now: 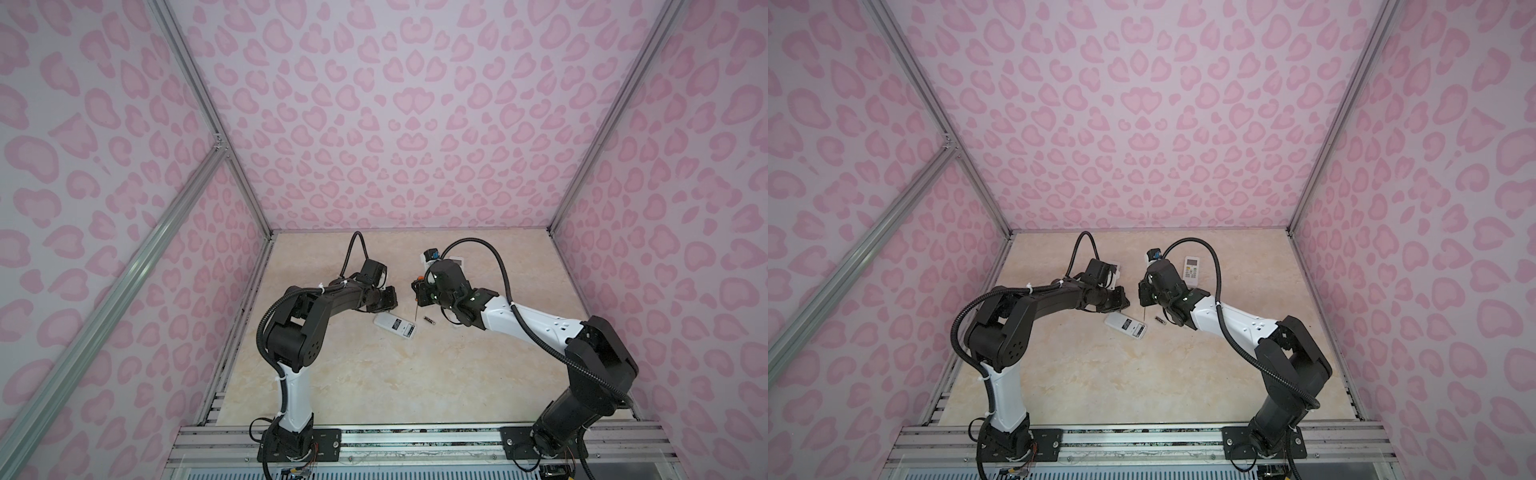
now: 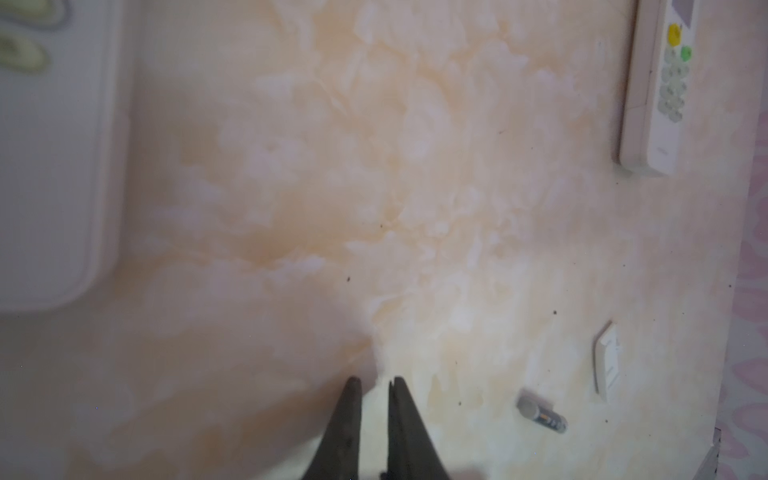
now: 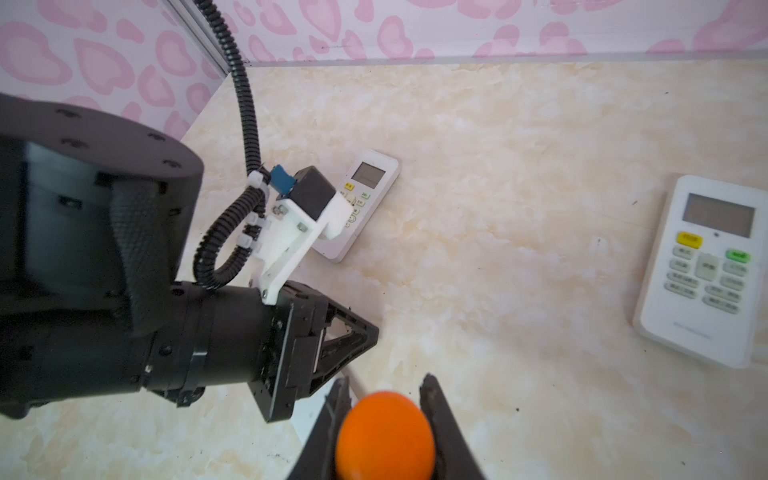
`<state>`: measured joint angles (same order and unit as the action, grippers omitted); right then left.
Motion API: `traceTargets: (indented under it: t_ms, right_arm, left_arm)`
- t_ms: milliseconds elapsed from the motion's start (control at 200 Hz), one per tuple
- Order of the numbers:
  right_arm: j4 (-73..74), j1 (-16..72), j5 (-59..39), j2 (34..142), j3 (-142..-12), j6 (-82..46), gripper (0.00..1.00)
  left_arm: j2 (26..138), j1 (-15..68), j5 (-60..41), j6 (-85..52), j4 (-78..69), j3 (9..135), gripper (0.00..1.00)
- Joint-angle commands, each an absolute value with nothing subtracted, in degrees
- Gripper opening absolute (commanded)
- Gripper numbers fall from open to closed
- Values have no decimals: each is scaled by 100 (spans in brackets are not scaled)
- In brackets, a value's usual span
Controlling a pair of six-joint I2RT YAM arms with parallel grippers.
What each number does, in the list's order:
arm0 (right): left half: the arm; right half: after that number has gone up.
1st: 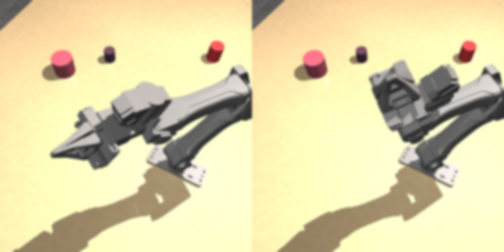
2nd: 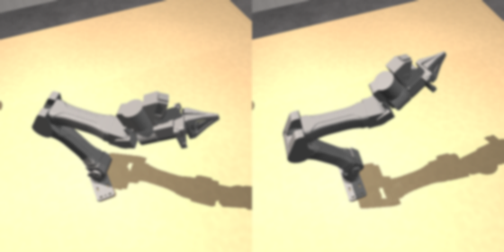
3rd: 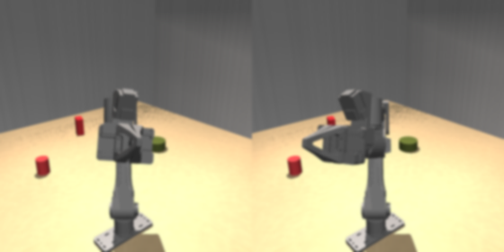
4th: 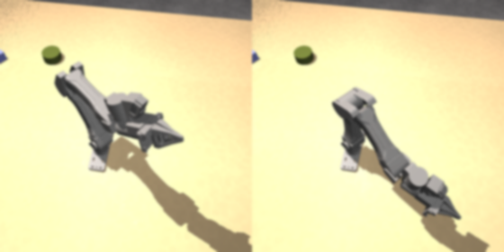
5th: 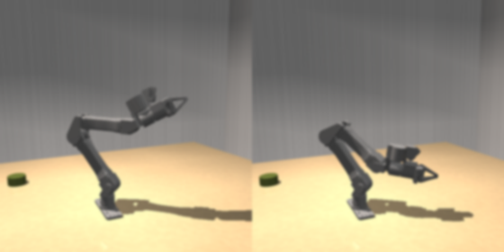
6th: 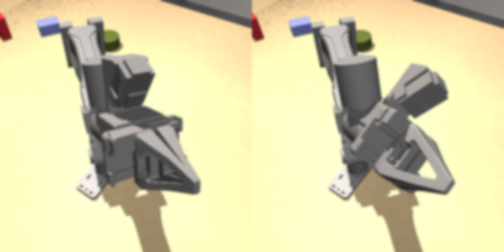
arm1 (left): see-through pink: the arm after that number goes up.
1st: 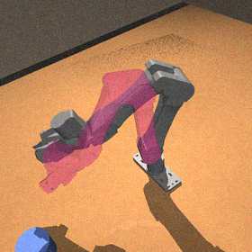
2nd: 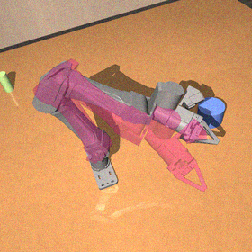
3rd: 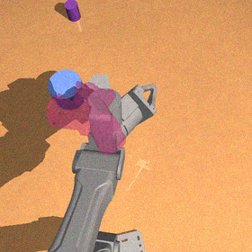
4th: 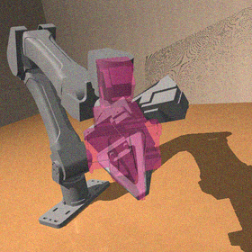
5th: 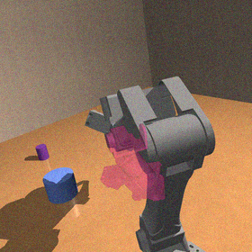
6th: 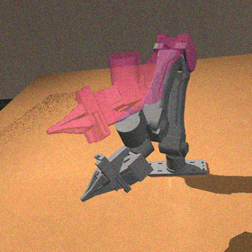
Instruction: Unload the batteries from the remote control
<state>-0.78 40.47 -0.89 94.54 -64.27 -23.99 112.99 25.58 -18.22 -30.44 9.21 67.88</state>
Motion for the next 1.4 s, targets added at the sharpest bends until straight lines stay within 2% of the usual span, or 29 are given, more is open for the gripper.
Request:
traceTargets:
  t_ms: [0, 600, 790, 870, 890, 1095, 1395]
  right_arm:
    - [-126, 4018, 8, 9440, -6415, -2439, 0]
    - [-222, 4023, 125, 9765, -6882, -2467, 0]
    - [64, 4192, 646, 9889, -6888, -2259, 0]
    - [337, 4189, 778, 9973, -6787, -2163, 0]
    - [358, 4192, 805, 9996, -6789, -2150, 0]
    - [720, 4227, 977, 10164, -6668, -2147, 0]
    - [817, 4324, 1140, 10311, -6623, -2136, 0]
  left_arm:
    - [11115, 2592, -1609, -2988, 1259, 6634, 18]
    - [10521, 2769, -1556, -3130, 1336, 6213, 18]
    - [9995, 2708, -1320, -3114, 1367, 6105, 34]
    - [9722, 2651, -1279, -3120, 1371, 6017, 35]
    - [9659, 2639, -1275, -3123, 1384, 5986, 40]
    - [9317, 2524, -1495, -3321, 1169, 5526, 50]
    - [9402, 2479, -1731, -3558, 751, 5019, 52]
